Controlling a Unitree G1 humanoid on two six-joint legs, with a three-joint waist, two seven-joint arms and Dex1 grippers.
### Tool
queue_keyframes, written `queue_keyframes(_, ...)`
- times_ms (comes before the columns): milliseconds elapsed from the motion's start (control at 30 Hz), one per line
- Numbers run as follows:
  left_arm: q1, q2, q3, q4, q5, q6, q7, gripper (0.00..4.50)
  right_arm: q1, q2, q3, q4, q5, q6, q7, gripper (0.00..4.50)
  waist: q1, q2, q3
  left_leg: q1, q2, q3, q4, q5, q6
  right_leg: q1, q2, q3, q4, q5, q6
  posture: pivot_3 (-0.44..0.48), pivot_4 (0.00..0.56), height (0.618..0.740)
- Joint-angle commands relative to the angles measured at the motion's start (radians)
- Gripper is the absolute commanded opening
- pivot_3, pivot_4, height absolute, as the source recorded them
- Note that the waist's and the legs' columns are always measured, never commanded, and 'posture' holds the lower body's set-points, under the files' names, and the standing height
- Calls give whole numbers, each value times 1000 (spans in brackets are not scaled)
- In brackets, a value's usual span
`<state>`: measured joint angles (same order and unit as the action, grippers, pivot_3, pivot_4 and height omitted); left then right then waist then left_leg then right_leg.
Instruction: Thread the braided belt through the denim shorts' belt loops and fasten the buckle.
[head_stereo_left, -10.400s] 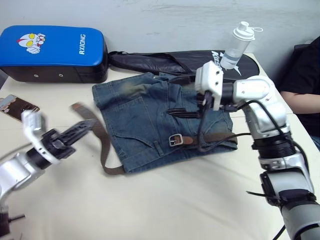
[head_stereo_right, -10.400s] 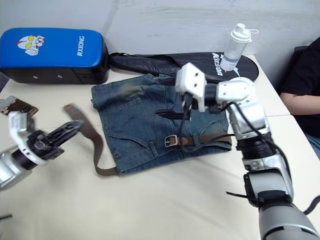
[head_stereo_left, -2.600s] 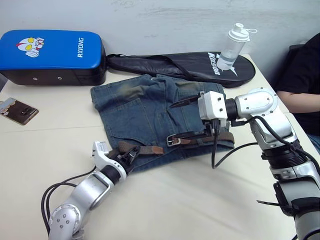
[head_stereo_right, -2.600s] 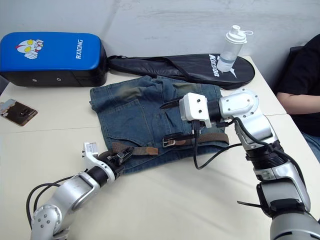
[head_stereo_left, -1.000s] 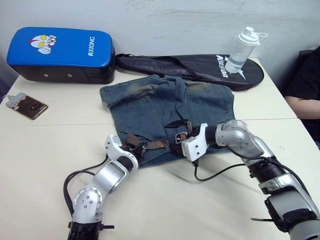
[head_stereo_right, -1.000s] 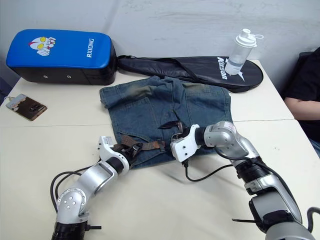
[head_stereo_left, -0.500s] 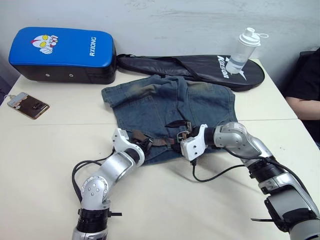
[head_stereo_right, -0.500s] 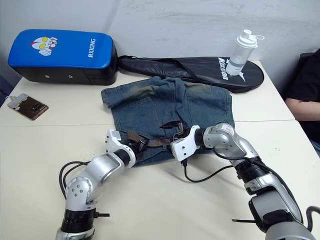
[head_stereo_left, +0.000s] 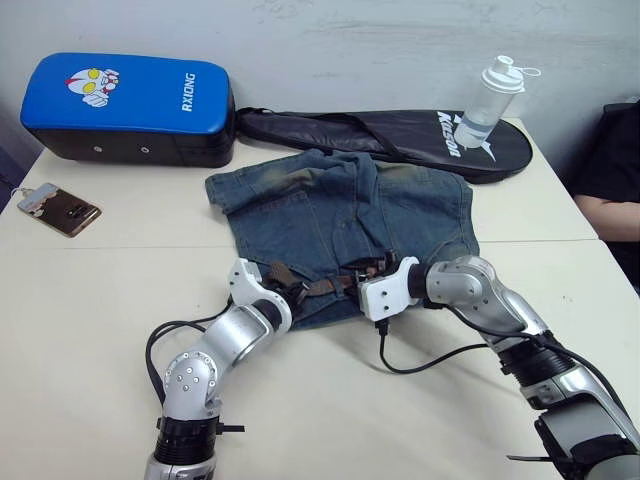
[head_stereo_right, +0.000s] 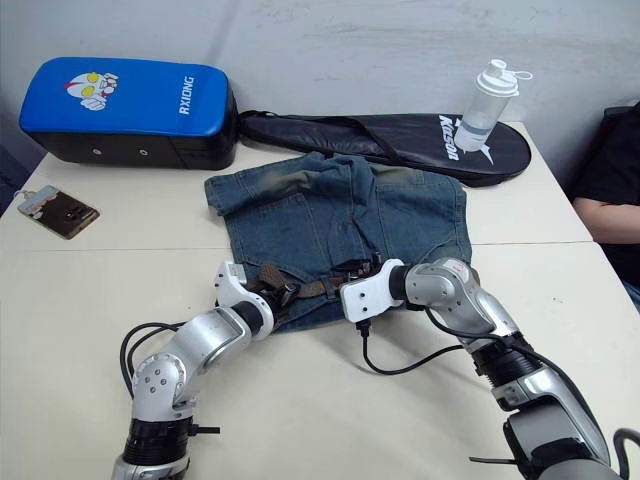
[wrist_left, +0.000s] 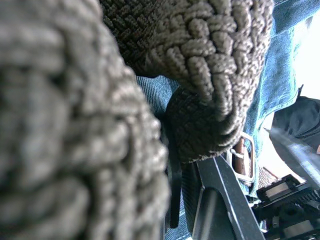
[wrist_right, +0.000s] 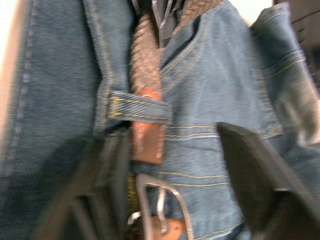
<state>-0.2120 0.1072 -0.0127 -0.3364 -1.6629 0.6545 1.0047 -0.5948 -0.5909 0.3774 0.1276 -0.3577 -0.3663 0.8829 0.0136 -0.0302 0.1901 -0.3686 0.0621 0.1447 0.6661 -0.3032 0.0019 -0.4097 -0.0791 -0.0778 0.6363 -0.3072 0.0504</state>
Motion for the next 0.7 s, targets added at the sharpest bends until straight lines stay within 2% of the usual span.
queue_keyframes(33, -3, -7, -18, 24, -3, 18, -2, 0, -4, -5, -17, -68, 30, 37, 18, 727, 1, 0, 0, 0, 0, 0, 0, 0, 0, 0, 0, 0, 0, 0, 0, 0, 150, 740)
queue_keyframes(67, -3, -6, -18, 24, -2, 20, -3, 0, -3, -4, -17, -73, 34, 47, 25, 188, 1, 0, 0, 0, 0, 0, 0, 0, 0, 0, 0, 0, 0, 0, 0, 0, 150, 740)
queue_keyframes(100, -2, -5, -17, 24, -2, 21, -2, 0, -3, -2, -17, -81, 39, 59, 32, 47, 2, 0, 0, 0, 0, 0, 0, 0, 0, 0, 0, 0, 0, 0, 0, 0, 150, 740)
queue_keyframes(300, 1, 10, -23, 12, 2, 41, 0, 0, -23, 9, -24, -118, 57, 114, 45, 47, 3, 0, 0, 0, 0, 0, -1, 0, 0, 0, 0, 0, -1, 0, 0, 0, 150, 740)
queue_keyframes(367, 3, 17, -23, 0, 6, 44, -14, 890, -26, 9, -26, -127, 61, 127, 49, 0, 3, 0, 0, 0, 0, 0, -1, 0, 0, 0, 0, 0, -1, 0, 0, 0, 150, 740)
queue_keyframes(400, 3, 27, -23, -8, 5, 52, -18, 1087, -29, 9, -27, -130, 63, 134, 50, 0, 3, 0, 0, 0, 0, 0, -1, 0, 0, 0, 0, 0, -1, 0, 0, 0, 150, 740)
queue_keyframes(433, 3, 38, -24, -17, 5, 59, -21, 1486, -31, 8, -28, -134, 64, 140, 52, 0, 2, 0, 0, 0, 0, 0, -1, 0, 0, -1, 0, 0, -1, 0, 0, 0, 150, 740)
queue_keyframes(500, 6, 65, -26, -38, -16, 78, -23, 2357, -37, 3, -32, -142, 70, 149, 57, 0, 1, 0, 0, 0, 0, 0, -2, 0, 0, -1, 0, -1, -1, 0, 0, 0, 150, 740)
queue_keyframes(533, 11, 81, -25, -50, -31, 87, -30, 2568, -44, 2, -34, -145, 74, 154, 60, 0, 0, 0, 0, 0, 0, 0, -2, 0, 0, -1, 0, -1, -1, 0, -1, 0, 150, 740)
queue_keyframes(700, 68, 181, -33, -135, -113, 118, -47, 4451, -89, -16, -48, -147, 102, 143, 81, 0, -18, 0, 0, 0, 2, 1, -4, 0, -1, -1, 0, -1, -3, -1, -1, 0, 150, 740)
